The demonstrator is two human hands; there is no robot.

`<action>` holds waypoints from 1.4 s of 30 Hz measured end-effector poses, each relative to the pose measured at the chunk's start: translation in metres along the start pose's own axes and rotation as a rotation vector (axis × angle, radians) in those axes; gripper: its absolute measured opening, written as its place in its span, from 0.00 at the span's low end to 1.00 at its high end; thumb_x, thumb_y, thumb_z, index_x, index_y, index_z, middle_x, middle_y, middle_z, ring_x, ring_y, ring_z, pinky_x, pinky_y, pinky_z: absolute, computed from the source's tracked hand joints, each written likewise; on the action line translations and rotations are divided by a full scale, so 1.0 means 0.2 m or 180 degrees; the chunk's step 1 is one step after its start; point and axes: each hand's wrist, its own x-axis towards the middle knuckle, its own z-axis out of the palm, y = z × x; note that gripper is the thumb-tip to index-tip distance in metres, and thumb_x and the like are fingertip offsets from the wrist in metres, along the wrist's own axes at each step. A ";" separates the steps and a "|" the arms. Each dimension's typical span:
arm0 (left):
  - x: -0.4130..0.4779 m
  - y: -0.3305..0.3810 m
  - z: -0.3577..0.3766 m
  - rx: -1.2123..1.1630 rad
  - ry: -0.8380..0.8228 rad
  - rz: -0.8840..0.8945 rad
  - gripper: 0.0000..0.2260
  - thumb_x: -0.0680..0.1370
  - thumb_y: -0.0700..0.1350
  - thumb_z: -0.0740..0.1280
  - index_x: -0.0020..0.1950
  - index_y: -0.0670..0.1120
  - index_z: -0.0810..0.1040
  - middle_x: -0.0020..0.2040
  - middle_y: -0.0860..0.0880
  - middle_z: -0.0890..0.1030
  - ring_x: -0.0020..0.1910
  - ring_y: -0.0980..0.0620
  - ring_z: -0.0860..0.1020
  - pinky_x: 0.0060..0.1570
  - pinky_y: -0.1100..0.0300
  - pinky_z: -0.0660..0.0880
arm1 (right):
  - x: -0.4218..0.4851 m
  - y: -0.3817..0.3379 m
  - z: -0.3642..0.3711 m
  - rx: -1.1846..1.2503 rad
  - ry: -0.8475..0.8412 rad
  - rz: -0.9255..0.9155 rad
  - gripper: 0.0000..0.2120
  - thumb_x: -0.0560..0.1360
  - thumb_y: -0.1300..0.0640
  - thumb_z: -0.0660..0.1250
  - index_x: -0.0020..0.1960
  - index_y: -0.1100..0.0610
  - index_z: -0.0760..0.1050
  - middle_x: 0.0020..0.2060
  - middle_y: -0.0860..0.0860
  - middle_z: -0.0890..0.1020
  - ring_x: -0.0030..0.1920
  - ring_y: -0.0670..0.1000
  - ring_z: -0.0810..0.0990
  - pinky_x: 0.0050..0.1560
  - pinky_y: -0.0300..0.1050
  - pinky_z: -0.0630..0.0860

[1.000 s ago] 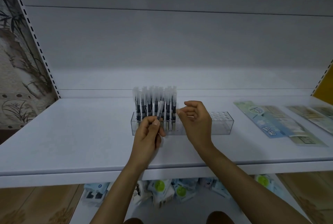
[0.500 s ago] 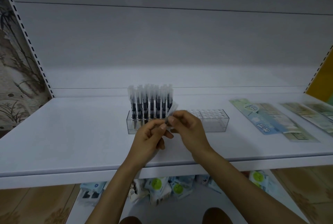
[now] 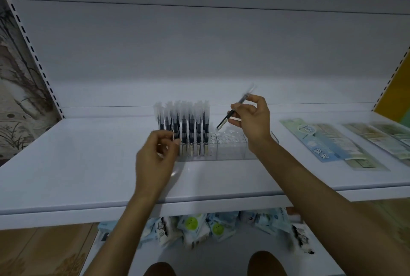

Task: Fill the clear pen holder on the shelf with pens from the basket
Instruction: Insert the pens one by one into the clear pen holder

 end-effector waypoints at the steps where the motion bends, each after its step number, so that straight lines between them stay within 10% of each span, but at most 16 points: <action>1: 0.02 -0.02 -0.04 0.0396 0.0016 0.0096 0.10 0.76 0.47 0.70 0.54 0.54 0.73 0.45 0.56 0.79 0.40 0.59 0.76 0.37 0.64 0.72 | 0.00 0.01 0.02 -0.0138 -0.0065 -0.0083 0.14 0.76 0.66 0.66 0.57 0.55 0.68 0.44 0.57 0.81 0.44 0.52 0.82 0.42 0.43 0.82; 8: 0.10 -0.18 -0.16 0.1985 -0.0689 -0.0037 0.36 0.71 0.59 0.72 0.74 0.49 0.62 0.69 0.48 0.71 0.66 0.48 0.71 0.56 0.49 0.74 | 0.03 0.07 0.10 -0.1125 -0.0410 -0.0809 0.12 0.77 0.62 0.65 0.57 0.50 0.68 0.44 0.56 0.81 0.46 0.54 0.82 0.46 0.49 0.82; 20: 0.08 -0.26 -0.13 0.2159 -0.0820 0.0267 0.33 0.76 0.59 0.66 0.76 0.50 0.58 0.50 0.45 0.80 0.46 0.46 0.77 0.36 0.57 0.69 | 0.03 0.17 0.08 -0.1888 -0.0774 -0.1006 0.13 0.77 0.61 0.66 0.61 0.56 0.71 0.40 0.50 0.80 0.40 0.46 0.79 0.43 0.36 0.73; 42: 0.07 -0.28 -0.11 0.2279 -0.0704 0.0257 0.33 0.78 0.57 0.63 0.78 0.48 0.55 0.49 0.45 0.80 0.45 0.47 0.77 0.35 0.58 0.68 | 0.04 0.24 0.03 -0.2099 -0.1000 -0.0941 0.06 0.74 0.61 0.68 0.47 0.57 0.70 0.33 0.46 0.74 0.32 0.42 0.71 0.39 0.37 0.72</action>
